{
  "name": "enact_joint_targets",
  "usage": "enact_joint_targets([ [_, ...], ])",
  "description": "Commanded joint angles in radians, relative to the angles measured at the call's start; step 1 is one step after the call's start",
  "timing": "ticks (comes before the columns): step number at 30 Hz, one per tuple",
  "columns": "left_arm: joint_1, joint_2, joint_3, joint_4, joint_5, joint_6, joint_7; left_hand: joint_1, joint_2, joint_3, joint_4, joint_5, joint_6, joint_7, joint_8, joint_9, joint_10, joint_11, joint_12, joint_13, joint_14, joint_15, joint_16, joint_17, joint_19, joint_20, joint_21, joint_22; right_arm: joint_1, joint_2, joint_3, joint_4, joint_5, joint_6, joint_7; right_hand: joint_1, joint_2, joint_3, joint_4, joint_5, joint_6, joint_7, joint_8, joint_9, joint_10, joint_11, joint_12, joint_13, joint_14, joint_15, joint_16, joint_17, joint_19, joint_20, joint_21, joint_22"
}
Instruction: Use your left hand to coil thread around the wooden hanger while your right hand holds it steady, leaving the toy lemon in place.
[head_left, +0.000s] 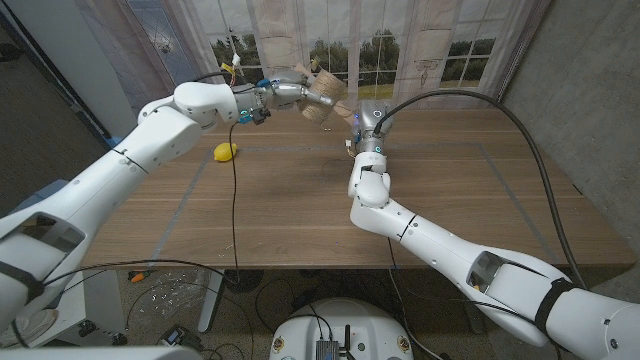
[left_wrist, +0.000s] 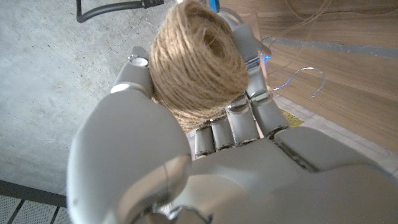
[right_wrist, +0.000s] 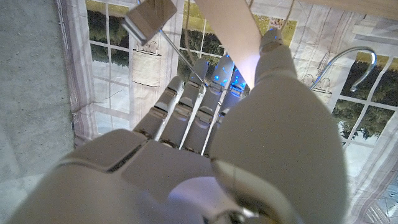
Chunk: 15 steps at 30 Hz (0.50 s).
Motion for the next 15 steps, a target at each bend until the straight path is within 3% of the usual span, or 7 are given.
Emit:
enact_joint_targets([
  [1, 0.078, 0.022, -0.031, 0.021, -0.016, 0.030, 0.096, 0.094, 0.161, 0.253, 0.019, 0.001, 0.225, -0.049, 0.002, 0.006, 0.141, -0.131, 0.065, 0.096, 0.242, -0.262, 0.001, 0.004, 0.009, -0.061, 0.007, 0.004, -0.012, -0.030, 0.022, -0.023, 0.092, 0.030, -0.160, 0.139, 0.170, 0.017, 0.009, 0.000, 0.002, 0.000, 0.001, 0.004, 0.020, -0.015, 0.005, 0.000, 0.009, -0.120, -0.007, 0.000, 0.008, 0.003, 0.003, 0.003],
  [15, 0.133, 0.032, -0.062, 0.054, -0.031, 0.062, 0.196, 0.095, 0.160, 0.253, 0.018, 0.001, 0.226, -0.046, 0.002, 0.007, 0.141, -0.130, 0.065, 0.099, 0.242, -0.262, 0.000, 0.005, 0.009, -0.060, 0.008, 0.004, -0.034, -0.068, 0.034, -0.048, 0.129, 0.071, -0.260, 0.136, 0.169, 0.019, 0.009, -0.003, 0.004, -0.002, 0.001, 0.004, 0.021, -0.020, 0.006, -0.001, 0.010, -0.119, -0.008, -0.001, 0.008, 0.003, 0.002, 0.003],
])
